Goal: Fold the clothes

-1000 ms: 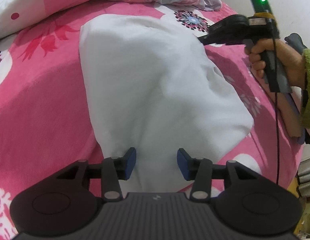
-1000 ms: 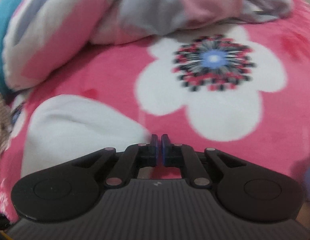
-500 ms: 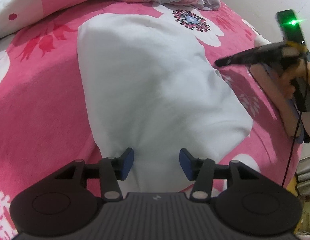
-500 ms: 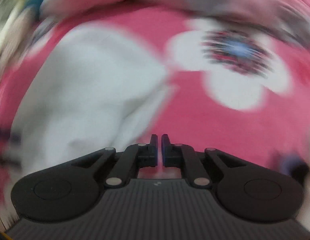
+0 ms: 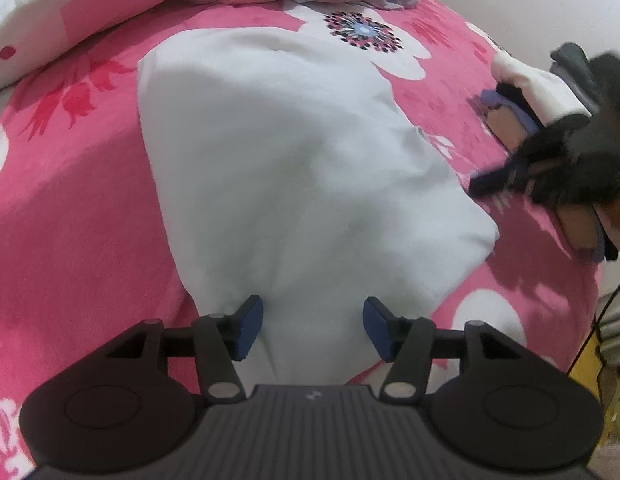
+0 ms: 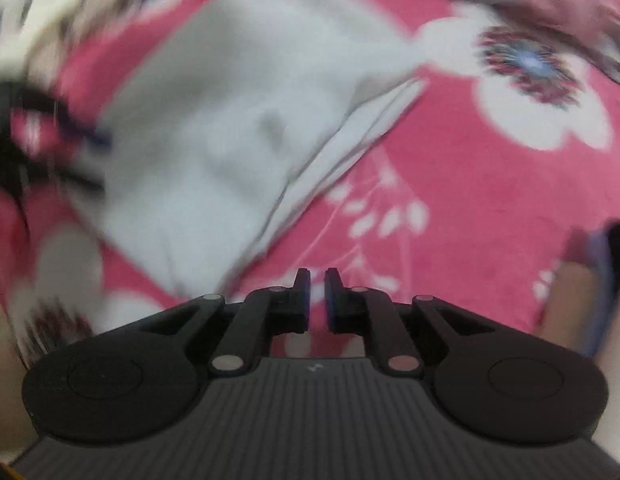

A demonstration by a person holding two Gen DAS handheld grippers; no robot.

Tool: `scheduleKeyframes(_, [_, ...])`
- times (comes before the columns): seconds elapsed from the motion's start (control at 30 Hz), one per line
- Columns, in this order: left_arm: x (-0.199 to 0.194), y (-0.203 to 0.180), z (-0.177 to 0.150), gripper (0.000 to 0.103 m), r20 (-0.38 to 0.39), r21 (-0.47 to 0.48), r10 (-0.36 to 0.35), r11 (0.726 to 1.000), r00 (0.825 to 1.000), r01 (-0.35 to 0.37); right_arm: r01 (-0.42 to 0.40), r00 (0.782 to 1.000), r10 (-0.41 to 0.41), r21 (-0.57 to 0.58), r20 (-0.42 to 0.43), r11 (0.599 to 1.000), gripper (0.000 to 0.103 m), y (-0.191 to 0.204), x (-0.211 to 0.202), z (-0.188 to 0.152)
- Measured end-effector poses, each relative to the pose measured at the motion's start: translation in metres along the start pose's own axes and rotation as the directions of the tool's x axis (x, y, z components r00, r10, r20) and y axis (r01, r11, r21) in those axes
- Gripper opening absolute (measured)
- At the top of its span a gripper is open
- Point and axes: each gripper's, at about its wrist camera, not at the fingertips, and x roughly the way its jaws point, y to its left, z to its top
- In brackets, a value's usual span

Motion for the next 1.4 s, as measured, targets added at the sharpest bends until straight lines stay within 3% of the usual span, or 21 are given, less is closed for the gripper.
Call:
scheduleKeyframes(0.1, [-0.002, 0.002, 0.000, 0.060, -0.010, -0.001, -0.017, 1.000, 1.000, 0.017, -0.075, 0.993, 0.085, -0.115, 0.082, 0.991, 0.009, 0.028, -0.021, 0.008])
scheduleKeyframes(0.2, [0.000, 0.001, 0.000, 0.061, -0.023, 0.026, -0.016, 1.000, 1.000, 0.016, -0.156, 0.986, 0.165, -0.170, 0.038, 0.973, 0.008, 0.047, -0.007, 0.008])
scheduleKeyframes(0.33, [0.006, 0.000, 0.001, 0.063, -0.032, 0.049, -0.015, 0.999, 0.999, 0.017, -0.126, 0.990, 0.118, -0.128, -0.075, 0.984, 0.006, 0.042, 0.026, -0.019])
scheduleKeyframes(0.4, [0.003, 0.001, 0.002, 0.063, -0.028, 0.031, -0.015, 0.999, 1.000, 0.016, -0.126, 0.988, 0.118, -0.077, -0.101, 0.989, 0.006, 0.039, 0.023, -0.018])
scheduleKeyframes(0.47, [-0.004, 0.004, 0.004, 0.063, -0.012, 0.002, -0.014, 1.000, 1.000, 0.014, -0.114, 0.991, 0.107, -0.089, -0.081, 0.990, 0.008, 0.042, 0.006, -0.007])
scheduleKeyframes(0.67, [-0.018, 0.008, 0.007, 0.069, 0.032, -0.070, 0.009, 0.997, 0.999, -0.007, -0.126, 0.985, 0.138, -0.118, 0.103, 0.985, 0.008, 0.042, -0.020, 0.044])
scheduleKeyframes(0.77, [-0.004, 0.001, 0.003, 0.069, 0.003, -0.044, 0.038, 0.998, 0.999, -0.038, -0.092, 0.990, 0.109, -0.181, 0.086, 0.979, 0.007, 0.040, 0.014, 0.054])
scheduleKeyframes(0.83, [0.003, -0.001, -0.004, 0.069, -0.001, -0.023, 0.067, 0.998, 0.998, -0.067, -0.004, 1.000, 0.004, -0.190, 0.000, 0.982, 0.007, 0.034, 0.045, 0.051])
scheduleKeyframes(0.97, [0.005, -0.002, -0.008, 0.070, 0.014, -0.030, 0.095, 0.995, 0.995, -0.095, -0.004, 1.000, 0.003, -0.089, -0.019, 0.996, 0.008, 0.016, 0.042, 0.056])
scheduleKeyframes(1.03, [0.003, -0.001, -0.009, 0.070, 0.023, -0.048, 0.098, 0.994, 0.995, -0.096, 0.003, 0.999, 0.002, -0.090, 0.047, 0.996, 0.008, 0.021, 0.021, 0.070])
scheduleKeyframes(1.13, [0.004, 0.000, -0.011, 0.070, 0.031, -0.061, 0.104, 0.993, 0.994, -0.102, -0.065, 0.988, 0.074, -0.071, 0.135, 0.995, 0.008, 0.029, 0.014, 0.098])
scheduleKeyframes(1.27, [0.006, 0.000, -0.013, 0.073, 0.039, -0.078, 0.114, 0.991, 0.993, -0.110, -0.103, 0.975, 0.115, -0.069, 0.190, 0.992, 0.008, 0.037, 0.054, 0.132])
scheduleKeyframes(1.4, [0.007, 0.001, -0.014, 0.073, 0.046, -0.086, 0.117, 0.990, 0.992, -0.113, -0.066, 0.993, 0.052, 0.136, 0.106, 0.989, 0.005, -0.002, 0.105, 0.136])
